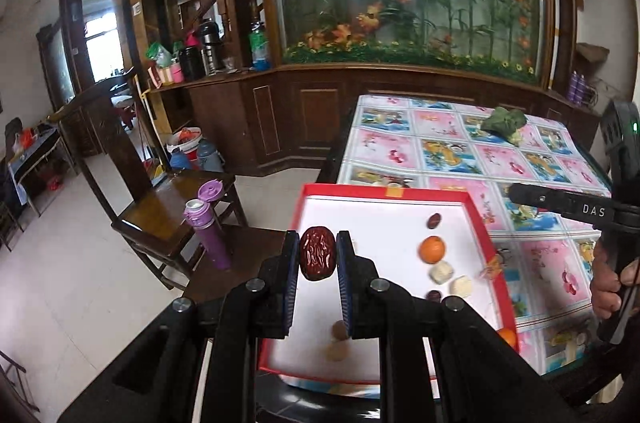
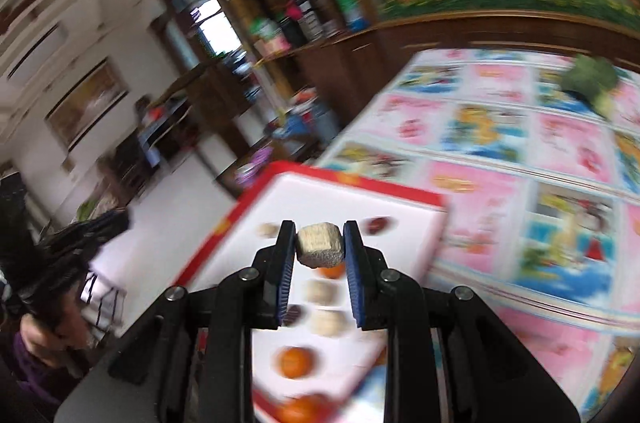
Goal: Organize fruits
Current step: 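Grasp a red date with the left tool while the right tool carries the cake to the tray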
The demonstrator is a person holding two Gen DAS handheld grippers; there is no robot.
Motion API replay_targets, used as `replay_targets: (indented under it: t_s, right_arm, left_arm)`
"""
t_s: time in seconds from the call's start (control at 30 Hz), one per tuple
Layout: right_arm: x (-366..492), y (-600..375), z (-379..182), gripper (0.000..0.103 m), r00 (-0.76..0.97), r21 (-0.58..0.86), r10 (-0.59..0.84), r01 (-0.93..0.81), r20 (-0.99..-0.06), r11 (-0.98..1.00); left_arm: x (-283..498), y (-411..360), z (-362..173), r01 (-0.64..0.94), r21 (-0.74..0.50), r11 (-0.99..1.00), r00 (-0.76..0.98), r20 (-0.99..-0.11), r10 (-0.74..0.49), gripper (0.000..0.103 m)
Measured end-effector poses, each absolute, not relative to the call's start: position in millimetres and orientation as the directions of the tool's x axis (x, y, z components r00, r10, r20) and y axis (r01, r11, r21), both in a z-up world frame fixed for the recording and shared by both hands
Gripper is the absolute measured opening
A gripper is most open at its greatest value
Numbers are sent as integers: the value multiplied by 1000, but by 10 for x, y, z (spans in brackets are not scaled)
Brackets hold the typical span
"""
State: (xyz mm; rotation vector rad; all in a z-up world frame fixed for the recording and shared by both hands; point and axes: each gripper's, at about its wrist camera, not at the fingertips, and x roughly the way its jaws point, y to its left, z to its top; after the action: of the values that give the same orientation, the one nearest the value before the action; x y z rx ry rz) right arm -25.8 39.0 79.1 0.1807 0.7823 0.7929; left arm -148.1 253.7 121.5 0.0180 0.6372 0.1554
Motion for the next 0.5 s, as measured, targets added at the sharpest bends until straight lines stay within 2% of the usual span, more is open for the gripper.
replay_targets:
  t_s: [0.27,0.5]
  right_arm:
    - [-101,1222,550,26,284,443,682,-583,-674,681]
    - [-13,1506,241,26,247,397,610,-569,-753,720]
  left_arm:
    - [-1326,2741,915,-117,-3,993,758,-646,87,17]
    - [-1092,2768,552,-99,-20,995,672,-739,52,17]
